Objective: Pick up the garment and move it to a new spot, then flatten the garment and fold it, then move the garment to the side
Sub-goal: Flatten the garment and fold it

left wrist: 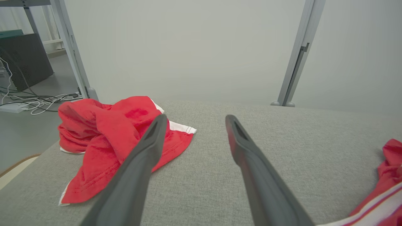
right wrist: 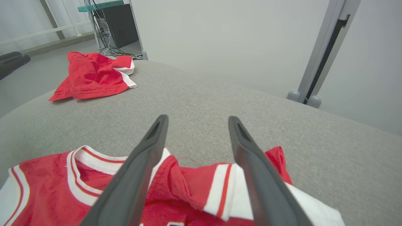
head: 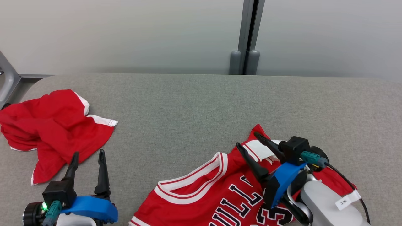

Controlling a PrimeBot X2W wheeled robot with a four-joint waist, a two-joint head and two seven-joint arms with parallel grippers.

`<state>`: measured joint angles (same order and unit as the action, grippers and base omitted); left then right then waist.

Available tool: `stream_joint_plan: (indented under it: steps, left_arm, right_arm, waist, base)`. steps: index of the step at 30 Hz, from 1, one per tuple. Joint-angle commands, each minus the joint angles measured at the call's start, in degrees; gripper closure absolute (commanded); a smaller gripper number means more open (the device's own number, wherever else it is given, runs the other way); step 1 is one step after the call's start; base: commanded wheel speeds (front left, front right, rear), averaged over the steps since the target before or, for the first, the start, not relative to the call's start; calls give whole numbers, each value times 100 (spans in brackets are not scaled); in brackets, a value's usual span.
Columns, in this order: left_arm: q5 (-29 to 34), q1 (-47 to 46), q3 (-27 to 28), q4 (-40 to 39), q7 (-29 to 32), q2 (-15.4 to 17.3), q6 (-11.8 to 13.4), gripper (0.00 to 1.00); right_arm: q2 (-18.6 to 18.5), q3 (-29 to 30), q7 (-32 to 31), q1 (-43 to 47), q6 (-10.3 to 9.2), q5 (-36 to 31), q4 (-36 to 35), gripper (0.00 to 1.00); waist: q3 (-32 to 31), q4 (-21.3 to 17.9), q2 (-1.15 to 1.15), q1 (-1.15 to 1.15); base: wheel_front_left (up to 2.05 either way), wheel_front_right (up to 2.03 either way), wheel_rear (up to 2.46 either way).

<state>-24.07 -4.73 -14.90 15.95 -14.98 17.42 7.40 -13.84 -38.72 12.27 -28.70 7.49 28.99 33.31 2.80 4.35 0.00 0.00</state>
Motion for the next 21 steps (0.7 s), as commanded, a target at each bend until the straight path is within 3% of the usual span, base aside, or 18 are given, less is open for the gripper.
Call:
stream_joint_plan:
  steps: [1, 12, 21]
  left_arm:
    - [-7, 54, 21, -32, -19, 8, 25, 0]
    - [-28, -52, 33, -70, -23, 5, 19, 0]
    - [-1, -228, -4, -30, -24, -55, -25, 0]
  right_arm:
    - [-94, 95, -114, 196, 1, -141, -162, 0]
    - [-466, 345, -1185, 845, 1, -859, -1469, 0]
    - [-808, -195, -1751, 326, 1, -1403, -1454, 0]
  waist:
    - [8, -16, 0, 0]
    - [172, -67, 0, 0]
    - [401, 48, 0, 0]
  base:
    - [0, 0, 0]
    - [0, 0, 0]
    - [0, 0, 0]
